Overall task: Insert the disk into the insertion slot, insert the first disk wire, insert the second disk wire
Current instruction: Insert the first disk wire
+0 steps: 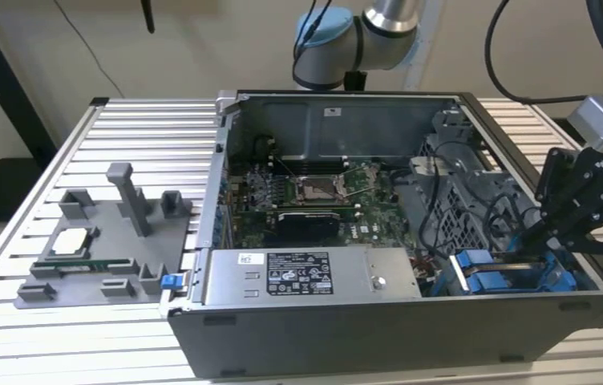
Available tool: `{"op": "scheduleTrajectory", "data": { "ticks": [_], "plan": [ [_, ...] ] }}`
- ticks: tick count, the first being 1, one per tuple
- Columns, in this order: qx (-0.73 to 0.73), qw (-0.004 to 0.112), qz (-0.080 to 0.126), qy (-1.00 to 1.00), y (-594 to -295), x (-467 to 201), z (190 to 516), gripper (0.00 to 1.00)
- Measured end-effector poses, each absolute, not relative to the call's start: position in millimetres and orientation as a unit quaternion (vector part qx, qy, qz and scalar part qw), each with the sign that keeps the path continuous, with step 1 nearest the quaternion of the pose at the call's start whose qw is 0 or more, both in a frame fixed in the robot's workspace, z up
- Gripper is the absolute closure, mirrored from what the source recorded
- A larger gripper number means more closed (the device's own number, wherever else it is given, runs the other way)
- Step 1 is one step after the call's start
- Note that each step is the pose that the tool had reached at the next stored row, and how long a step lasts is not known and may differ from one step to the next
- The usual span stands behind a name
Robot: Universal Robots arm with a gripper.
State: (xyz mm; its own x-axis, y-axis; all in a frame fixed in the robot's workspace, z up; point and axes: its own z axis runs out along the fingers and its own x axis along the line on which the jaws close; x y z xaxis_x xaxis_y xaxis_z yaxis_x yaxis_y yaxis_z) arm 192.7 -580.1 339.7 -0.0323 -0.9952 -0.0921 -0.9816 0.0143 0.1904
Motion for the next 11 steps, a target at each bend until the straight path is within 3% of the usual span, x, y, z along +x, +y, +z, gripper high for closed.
{"op": "scheduleTrajectory", "data": {
  "ticks": [11],
  "plan": [
    [0.694, 0.032, -0.103, -0.712, -579.5, 193.7, 338.2, 1.0]
  ]
}}
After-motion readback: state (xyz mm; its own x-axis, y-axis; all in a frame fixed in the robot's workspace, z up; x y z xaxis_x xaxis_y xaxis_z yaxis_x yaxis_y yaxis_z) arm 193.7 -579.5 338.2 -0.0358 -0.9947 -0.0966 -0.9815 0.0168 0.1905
